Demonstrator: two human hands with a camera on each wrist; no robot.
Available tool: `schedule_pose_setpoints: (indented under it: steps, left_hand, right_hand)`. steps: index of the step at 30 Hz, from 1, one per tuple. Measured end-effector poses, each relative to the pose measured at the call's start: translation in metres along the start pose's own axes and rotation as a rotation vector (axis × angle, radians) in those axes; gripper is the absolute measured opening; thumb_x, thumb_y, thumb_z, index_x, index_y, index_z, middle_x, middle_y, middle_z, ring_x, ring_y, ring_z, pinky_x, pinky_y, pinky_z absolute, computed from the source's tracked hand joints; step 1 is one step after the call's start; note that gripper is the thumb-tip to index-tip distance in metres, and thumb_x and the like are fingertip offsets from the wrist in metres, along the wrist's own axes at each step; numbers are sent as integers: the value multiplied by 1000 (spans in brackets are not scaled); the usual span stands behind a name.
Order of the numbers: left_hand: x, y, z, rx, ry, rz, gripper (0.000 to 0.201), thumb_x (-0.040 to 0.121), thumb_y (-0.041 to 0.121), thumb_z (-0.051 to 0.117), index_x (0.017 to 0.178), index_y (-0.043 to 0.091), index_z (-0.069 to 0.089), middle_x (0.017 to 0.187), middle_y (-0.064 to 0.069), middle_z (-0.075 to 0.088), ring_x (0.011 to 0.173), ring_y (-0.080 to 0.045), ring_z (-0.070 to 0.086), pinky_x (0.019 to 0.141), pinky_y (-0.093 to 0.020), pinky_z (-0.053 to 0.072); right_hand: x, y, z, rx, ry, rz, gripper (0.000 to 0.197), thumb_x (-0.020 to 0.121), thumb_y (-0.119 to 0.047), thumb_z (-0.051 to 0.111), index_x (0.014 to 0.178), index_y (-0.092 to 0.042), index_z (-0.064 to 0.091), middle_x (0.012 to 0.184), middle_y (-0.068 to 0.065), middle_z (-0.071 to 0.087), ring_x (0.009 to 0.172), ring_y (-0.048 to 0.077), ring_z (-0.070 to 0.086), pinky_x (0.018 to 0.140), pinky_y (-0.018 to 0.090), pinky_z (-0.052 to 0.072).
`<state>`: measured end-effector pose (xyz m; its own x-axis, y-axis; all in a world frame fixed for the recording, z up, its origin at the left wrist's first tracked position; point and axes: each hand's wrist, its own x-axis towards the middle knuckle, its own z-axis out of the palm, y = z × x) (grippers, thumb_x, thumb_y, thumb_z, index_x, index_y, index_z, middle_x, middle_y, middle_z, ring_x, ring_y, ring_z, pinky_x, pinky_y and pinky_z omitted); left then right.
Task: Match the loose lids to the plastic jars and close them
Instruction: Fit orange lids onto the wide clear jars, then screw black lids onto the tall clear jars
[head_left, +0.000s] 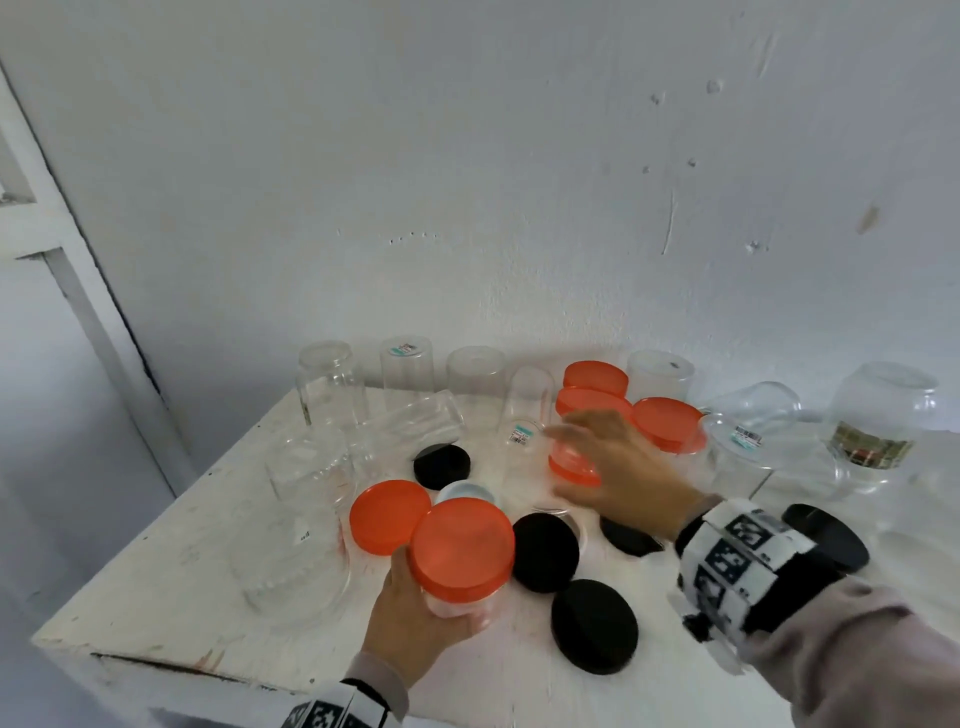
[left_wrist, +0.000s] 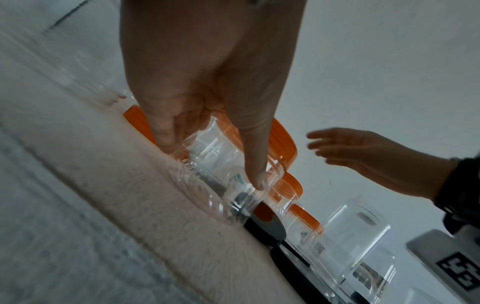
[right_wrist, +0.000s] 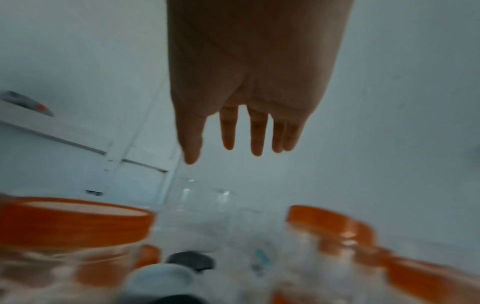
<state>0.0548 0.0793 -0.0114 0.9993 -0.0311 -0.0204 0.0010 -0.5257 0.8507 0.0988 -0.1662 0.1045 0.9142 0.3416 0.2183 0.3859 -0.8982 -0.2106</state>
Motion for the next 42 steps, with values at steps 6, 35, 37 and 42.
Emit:
schedule_pose_setpoints:
  steps: [6,35,37,42]
  left_hand:
    - [4,11,-12,-16,-50,-27,116,58,27,89,145,17,13,135,-5,42,118,-23,46,100,-32,39]
    - [86,176,151,189,-87,131,119,52,31,90,141,15,13,133,-17,41,122,-32,44,103,-41,41]
    - [89,180,162,238,-106,99,120,56,31,88,143,16,7,137,-18,35,126,-33,39,107,-39,37]
    - [93,185,186,402,-169,101,116,61,41,84,145,14,9,143,-12,32,133,-29,33,111,-39,31]
  right_hand:
    - [-28,87,-45,-205,84,475,71,86,-60,53,147,-31,29,153,5,24,141,31,15,112,47,21]
    - [-169,152,-68,388,157,462,83,64,-34,82,125,-46,28,124,-7,39,99,2,49,77,13,45]
    - [-188,153,-75,373,221,494,83,62,-38,82,126,-47,29,121,-9,42,88,-5,47,68,8,39]
    - [-228,163,-83,387,338,627,80,62,-39,82,122,-52,30,114,-13,46,80,-1,50,67,11,36]
